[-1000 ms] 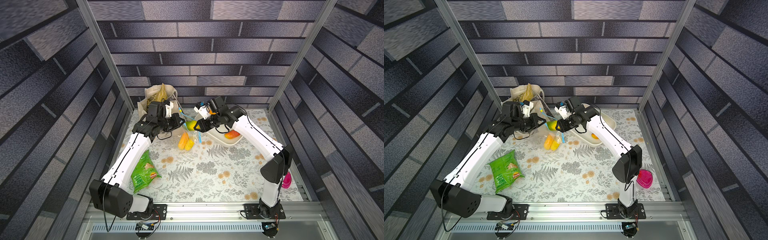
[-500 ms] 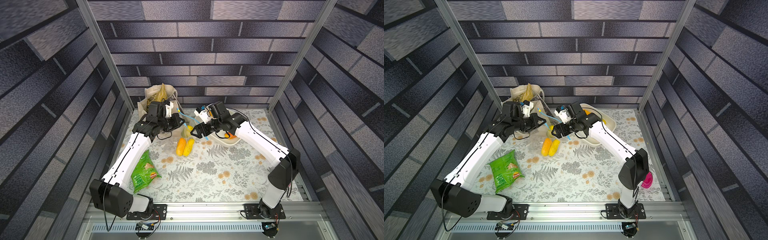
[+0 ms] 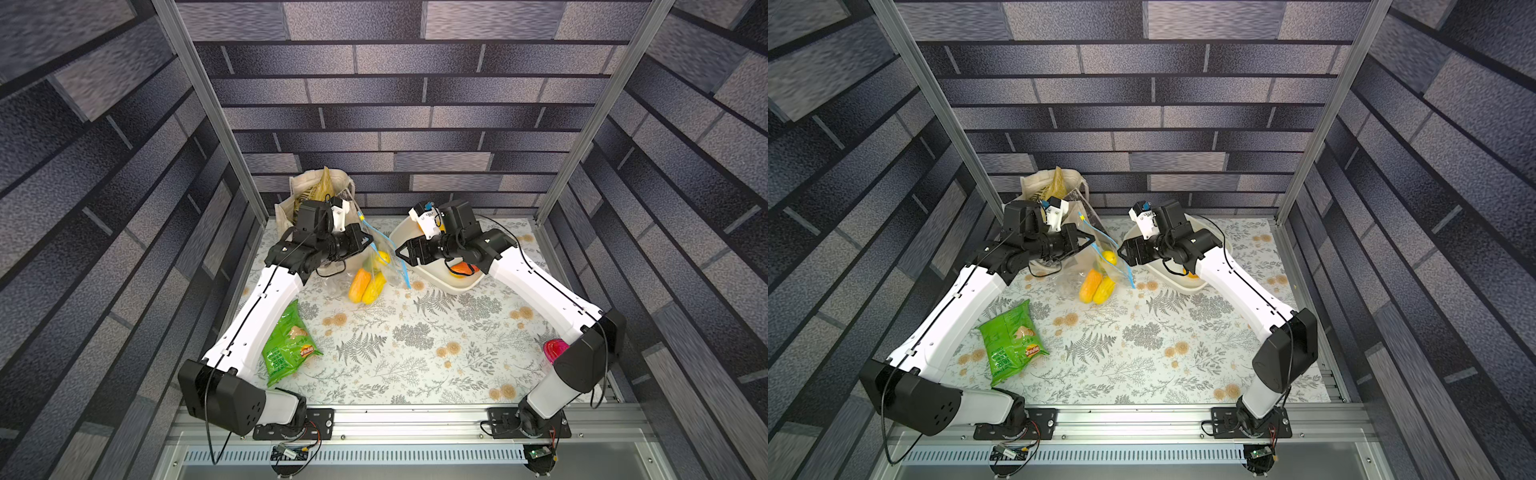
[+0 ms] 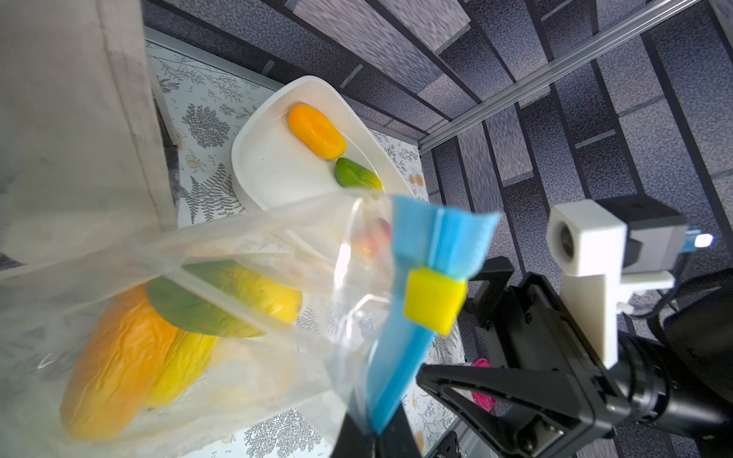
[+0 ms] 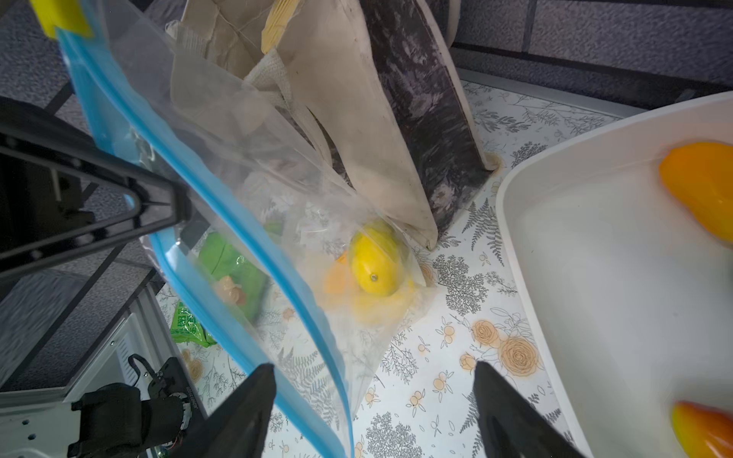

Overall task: Place the mango in a zip-top bag and seal the zipper
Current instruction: Adjust the mango in the zipper food storage bag, then adjust the zipper food storage bag at the center of the board.

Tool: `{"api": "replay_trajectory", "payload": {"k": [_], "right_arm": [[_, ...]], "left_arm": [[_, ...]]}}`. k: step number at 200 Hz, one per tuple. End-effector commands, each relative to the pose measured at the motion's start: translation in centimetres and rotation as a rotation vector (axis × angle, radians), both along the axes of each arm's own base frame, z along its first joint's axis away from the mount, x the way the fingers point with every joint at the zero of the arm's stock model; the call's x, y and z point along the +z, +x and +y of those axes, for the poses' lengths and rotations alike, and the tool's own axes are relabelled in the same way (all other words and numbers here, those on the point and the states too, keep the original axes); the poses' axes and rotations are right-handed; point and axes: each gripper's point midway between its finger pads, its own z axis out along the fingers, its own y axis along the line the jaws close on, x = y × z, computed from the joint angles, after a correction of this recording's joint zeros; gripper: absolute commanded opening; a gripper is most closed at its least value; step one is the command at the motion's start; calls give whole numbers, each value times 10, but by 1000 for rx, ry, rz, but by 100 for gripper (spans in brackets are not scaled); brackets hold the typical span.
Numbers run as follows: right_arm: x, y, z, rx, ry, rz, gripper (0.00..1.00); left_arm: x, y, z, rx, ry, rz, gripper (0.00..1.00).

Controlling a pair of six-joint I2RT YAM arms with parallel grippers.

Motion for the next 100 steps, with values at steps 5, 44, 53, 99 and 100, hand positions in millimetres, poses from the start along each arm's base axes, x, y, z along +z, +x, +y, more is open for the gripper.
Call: {"api": "replay_trajectory", "payload": {"k": [5,44,53,99,100], "right_arm": [[12,-7,19,76,94,-2,78],[-12,24,-4,-96,-103,-7,21],[6,20,-6,-100,-88,-23,9],[63,-15,-9,-84,-33,-161,6],[62,-14,-10,-91,-45,-159,5]], "left_arm": [[30,-3,1,-7,-11,-93,0],[39,-4,3,2,-24,-110,0],[40,-4,7,19,-15,-111,0],[16,5,48,195,44,-64,0],[16,5,48,197,44,-62,0]]}}
